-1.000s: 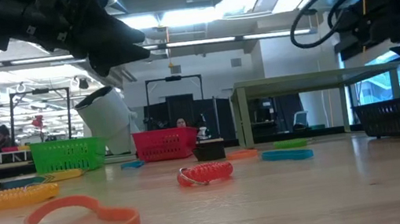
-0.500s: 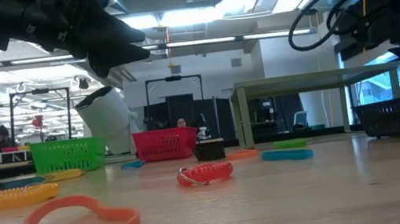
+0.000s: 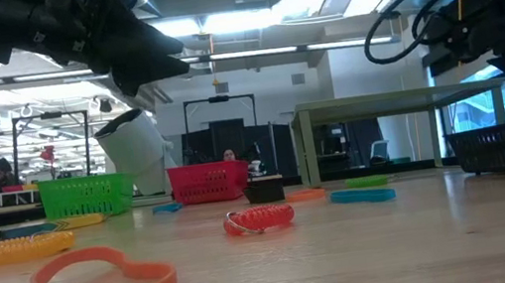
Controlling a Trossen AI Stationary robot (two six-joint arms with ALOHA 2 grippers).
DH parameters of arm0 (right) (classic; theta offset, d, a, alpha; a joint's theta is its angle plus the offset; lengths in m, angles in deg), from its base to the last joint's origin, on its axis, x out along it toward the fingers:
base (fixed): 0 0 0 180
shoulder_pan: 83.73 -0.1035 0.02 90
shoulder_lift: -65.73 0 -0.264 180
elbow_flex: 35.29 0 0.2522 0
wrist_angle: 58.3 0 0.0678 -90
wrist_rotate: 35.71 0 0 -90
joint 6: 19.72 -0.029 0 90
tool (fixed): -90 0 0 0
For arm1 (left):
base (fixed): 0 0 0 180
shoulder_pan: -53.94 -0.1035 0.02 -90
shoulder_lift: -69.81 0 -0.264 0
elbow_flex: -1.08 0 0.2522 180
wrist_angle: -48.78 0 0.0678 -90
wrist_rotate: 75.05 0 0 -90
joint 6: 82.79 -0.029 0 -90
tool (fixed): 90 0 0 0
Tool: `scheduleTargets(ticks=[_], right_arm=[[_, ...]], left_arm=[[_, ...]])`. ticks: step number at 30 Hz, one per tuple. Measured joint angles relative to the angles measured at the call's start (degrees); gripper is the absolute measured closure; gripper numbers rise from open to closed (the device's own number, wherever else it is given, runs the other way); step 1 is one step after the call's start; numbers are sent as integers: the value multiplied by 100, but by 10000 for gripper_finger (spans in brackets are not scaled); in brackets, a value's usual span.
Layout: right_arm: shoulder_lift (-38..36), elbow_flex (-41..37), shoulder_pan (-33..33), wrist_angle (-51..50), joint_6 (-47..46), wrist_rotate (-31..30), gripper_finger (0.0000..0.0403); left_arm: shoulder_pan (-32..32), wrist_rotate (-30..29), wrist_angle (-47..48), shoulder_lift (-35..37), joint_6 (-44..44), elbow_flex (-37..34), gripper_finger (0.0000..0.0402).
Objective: Pick & Place Office Desk Supplies
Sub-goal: Put the black rubber band into the black basket, then put the orange rubber band into the black basket
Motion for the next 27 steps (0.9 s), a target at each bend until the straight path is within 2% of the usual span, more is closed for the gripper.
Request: scheduleTargets(ticks=[3,7,11,18,23,27], right_arm=[[0,0,-2,6,29,-3,195],[0,0,-2,210,342,24,187],[2,74,-13,661,835,111,195],[0,903,-355,1003,1634,358,218],[65,1392,-751,1267,1592,699,232],[389,1588,-1069,1255,1562,750,235]], left_arm=[[0,0,0,0,-8,0,199],[0,0,-2,0,-106,0,199],[-7,-2,-2,0,-151,0,199],[-5,0,-4,0,-199,0,199],[-5,0,-2,0,-201,0,199],[-5,0,-2,0,-199,0,199]])
